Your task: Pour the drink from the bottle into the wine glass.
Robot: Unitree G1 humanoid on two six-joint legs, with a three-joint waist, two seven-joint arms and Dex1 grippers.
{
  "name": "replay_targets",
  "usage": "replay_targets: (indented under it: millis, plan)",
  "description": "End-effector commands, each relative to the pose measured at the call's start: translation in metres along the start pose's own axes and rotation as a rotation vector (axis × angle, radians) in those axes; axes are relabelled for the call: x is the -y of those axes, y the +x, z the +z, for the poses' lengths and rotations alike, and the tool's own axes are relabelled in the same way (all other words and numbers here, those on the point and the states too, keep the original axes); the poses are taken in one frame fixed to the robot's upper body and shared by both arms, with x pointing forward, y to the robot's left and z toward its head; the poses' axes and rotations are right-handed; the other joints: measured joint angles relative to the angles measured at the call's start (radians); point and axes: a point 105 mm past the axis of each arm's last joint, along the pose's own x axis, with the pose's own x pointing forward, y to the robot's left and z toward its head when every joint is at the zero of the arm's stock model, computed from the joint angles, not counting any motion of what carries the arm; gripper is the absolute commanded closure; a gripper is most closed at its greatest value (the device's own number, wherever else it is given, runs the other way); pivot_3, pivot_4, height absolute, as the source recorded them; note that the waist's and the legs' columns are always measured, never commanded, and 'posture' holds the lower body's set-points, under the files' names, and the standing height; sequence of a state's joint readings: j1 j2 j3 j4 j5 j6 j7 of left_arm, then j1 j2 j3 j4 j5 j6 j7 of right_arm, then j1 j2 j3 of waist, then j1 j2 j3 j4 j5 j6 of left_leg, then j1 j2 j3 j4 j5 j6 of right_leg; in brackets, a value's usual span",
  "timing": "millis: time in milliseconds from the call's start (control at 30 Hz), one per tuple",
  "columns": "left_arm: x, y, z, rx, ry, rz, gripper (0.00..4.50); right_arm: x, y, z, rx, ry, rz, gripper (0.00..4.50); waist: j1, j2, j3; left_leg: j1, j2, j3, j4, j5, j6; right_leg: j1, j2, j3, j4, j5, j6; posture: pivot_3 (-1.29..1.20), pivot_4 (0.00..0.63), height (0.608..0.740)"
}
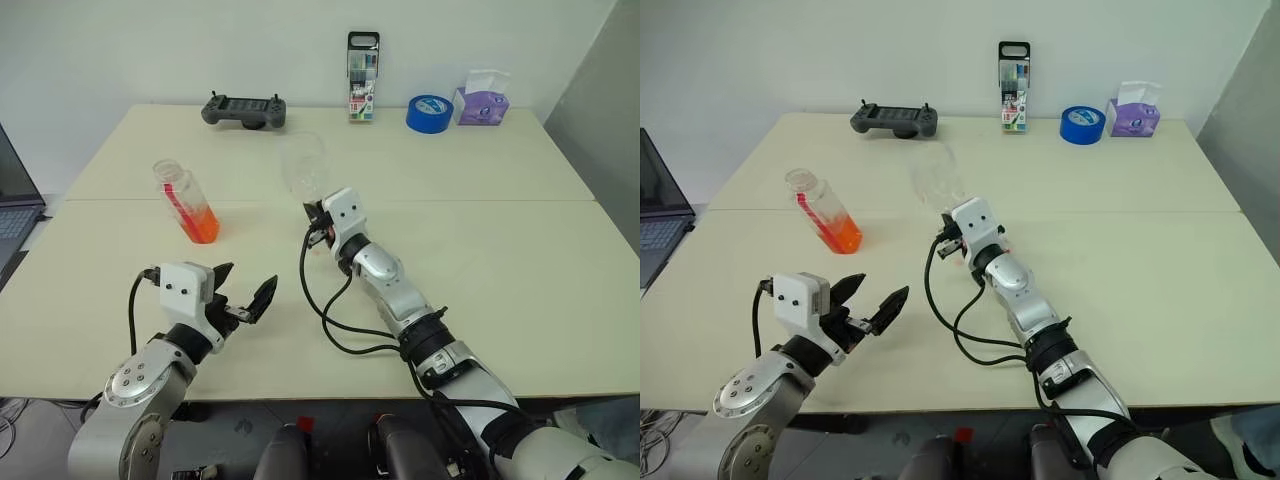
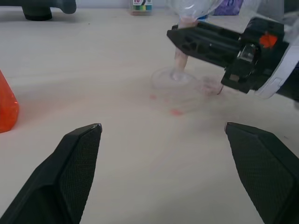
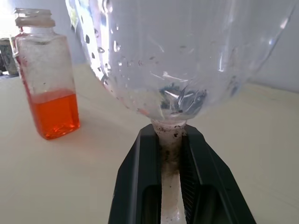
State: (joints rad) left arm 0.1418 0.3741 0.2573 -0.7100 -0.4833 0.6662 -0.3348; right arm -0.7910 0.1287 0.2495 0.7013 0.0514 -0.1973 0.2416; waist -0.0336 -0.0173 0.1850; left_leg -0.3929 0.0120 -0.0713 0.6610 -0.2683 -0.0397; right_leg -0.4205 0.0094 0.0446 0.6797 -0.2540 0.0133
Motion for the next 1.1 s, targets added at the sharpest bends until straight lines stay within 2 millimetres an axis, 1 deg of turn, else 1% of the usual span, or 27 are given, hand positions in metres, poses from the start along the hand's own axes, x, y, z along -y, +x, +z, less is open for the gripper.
replay_targets:
  millis: [33,200,333,433,533,567,633,700,767,900,1000,1033,1100]
  plan:
    - [0.003,-0.007,0.004,0.008,0.024,-0.003,0.0,-0.016,0.005,0.011,0.071,0.011,0.043,4.27,-0.001,0.0,0.0,0.0,0.0,0.0,0.0,0.0,0.0,0.0,0.0,0.0,0.0,0.0,0.0,0.0,0.15,0.74]
    - [0.007,-0.004,0.004,0.009,0.014,-0.016,0.0,-0.015,0.003,-0.006,0.02,0.006,0.019,4.28,0.001,0.0,0.0,0.0,0.0,0.0,0.001,0.0,0.0,0.0,0.0,-0.001,0.0,0.0,-0.001,0.0,0.15,0.74]
    - [0.007,0.0,0.003,0.006,0.013,-0.023,0.0,-0.012,0.0,-0.023,-0.043,0.05,0.008,4.28,0.0,0.0,0.0,0.001,0.0,0.0,0.0,0.0,0.0,0.001,0.0,-0.001,0.0,0.0,-0.001,0.0,0.15,0.74]
    - [0.006,0.004,0.002,0.0,0.012,-0.033,0.0,-0.018,-0.004,-0.039,-0.105,0.088,0.054,4.28,0.001,0.0,0.0,0.002,0.0,0.0,0.0,0.0,0.0,0.001,0.0,-0.001,0.0,0.0,-0.001,0.0,0.15,0.74]
    - [0.006,0.007,0.002,0.001,0.015,-0.037,0.0,-0.019,-0.007,-0.045,-0.128,0.103,0.074,4.28,0.0,0.0,0.0,0.005,0.0,0.001,0.0,0.0,0.0,0.004,0.001,-0.001,0.0,0.0,-0.001,0.0,0.15,0.74]
    - [0.006,0.008,0.002,0.001,0.016,-0.038,0.0,-0.018,-0.008,-0.047,-0.137,0.098,0.078,4.28,0.0,0.0,0.0,0.009,0.0,0.001,0.0,0.0,0.0,0.008,0.001,-0.001,0.0,0.0,-0.001,0.0,0.15,0.74]
    - [0.006,0.009,0.003,0.002,0.016,-0.04,0.0,-0.018,-0.008,-0.049,-0.148,0.09,0.081,4.28,0.0,0.0,-0.001,0.013,0.0,0.0,-0.001,0.0,0.0,0.012,0.001,-0.001,-0.001,-0.002,-0.004,0.0,0.15,0.74]
    - [0.007,0.01,0.001,0.0,0.016,-0.043,0.0,-0.015,-0.009,-0.05,-0.156,0.085,0.081,3.56,-0.001,0.0,-0.001,0.013,0.0,0.0,-0.001,0.0,0.0,0.012,0.002,-0.001,-0.001,-0.003,-0.005,0.0,0.15,0.74]
    - [0.007,0.012,0.001,0.0,0.014,-0.045,0.0,-0.014,-0.009,-0.05,-0.159,0.077,0.083,3.02,-0.001,0.0,0.0,0.013,0.0,0.0,-0.001,0.0,0.0,0.012,0.002,0.0,-0.001,-0.003,-0.005,0.0,0.15,0.74]
    - [0.006,0.015,-0.001,0.003,0.008,-0.039,0.0,-0.011,-0.011,-0.049,-0.158,0.066,0.087,1.56,-0.001,0.0,0.0,0.011,0.0,-0.001,-0.001,0.0,0.0,0.01,0.002,0.0,0.0,-0.002,-0.005,0.0,0.15,0.74]
    - [0.006,0.017,-0.003,0.001,-0.008,-0.029,0.0,-0.014,-0.013,-0.045,-0.151,0.046,0.124,0.44,-0.001,0.0,0.0,0.011,0.0,-0.002,-0.001,0.0,0.0,0.01,0.002,0.0,0.0,-0.002,-0.005,0.0,0.15,0.74]
    - [0.005,0.017,-0.005,0.003,-0.023,-0.015,0.0,-0.016,-0.015,-0.043,-0.151,0.036,0.147,0.15,-0.001,0.0,0.0,0.011,0.0,-0.002,-0.001,0.0,0.0,0.01,0.002,0.0,0.0,-0.002,-0.005,0.0,0.15,0.74]
    - [0.006,0.02,-0.009,0.01,-0.051,0.007,0.0,-0.017,-0.026,-0.037,-0.151,0.043,0.181,0.15,0.0,0.0,0.0,0.011,0.0,-0.002,-0.001,0.0,0.0,0.01,0.002,0.0,-0.001,-0.003,-0.005,0.0,0.15,0.74]
